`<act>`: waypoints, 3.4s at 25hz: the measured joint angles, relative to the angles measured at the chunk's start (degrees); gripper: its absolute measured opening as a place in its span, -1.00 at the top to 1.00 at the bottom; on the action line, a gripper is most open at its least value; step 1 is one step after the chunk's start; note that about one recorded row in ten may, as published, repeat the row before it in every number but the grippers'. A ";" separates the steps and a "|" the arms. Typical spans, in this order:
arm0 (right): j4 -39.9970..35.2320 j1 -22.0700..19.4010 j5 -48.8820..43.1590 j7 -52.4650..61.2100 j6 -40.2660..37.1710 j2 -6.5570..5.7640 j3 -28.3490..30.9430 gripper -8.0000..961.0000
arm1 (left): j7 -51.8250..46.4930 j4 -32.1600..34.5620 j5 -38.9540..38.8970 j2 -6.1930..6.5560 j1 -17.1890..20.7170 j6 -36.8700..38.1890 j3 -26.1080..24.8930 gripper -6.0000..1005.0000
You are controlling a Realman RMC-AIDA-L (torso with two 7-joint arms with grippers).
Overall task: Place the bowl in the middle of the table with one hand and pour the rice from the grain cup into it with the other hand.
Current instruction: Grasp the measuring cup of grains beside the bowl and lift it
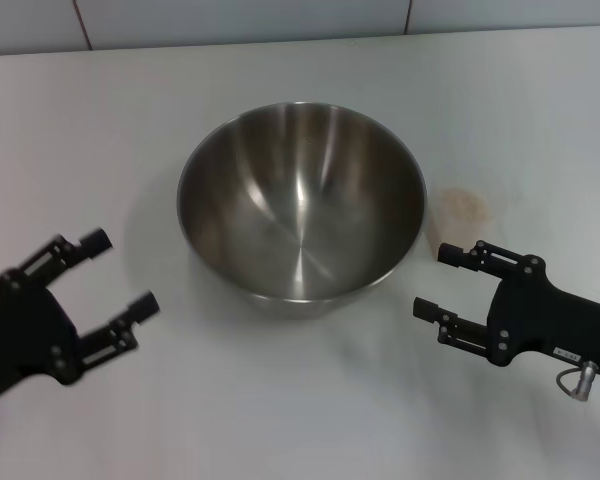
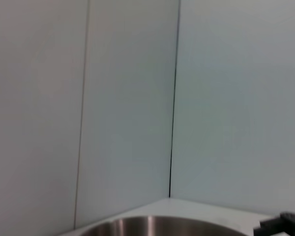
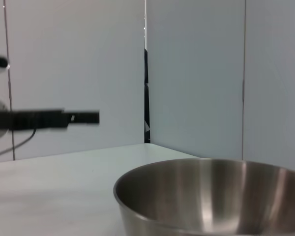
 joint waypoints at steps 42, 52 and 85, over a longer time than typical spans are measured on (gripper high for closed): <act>21.25 -12.03 34.99 -22.71 7.30 0.50 1.48 -0.43 | 3.32 -3.74 4.51 0.71 -1.53 -3.70 -0.51 -0.68; 20.96 -11.17 35.88 -22.78 10.56 0.49 2.21 -0.43 | 3.32 -3.57 4.33 0.67 -1.46 -3.64 -0.46 -0.68; 18.73 -1.38 35.97 -22.84 21.16 0.27 2.29 -0.43 | 3.34 -3.55 3.93 -0.01 -0.90 -2.79 -2.01 -0.68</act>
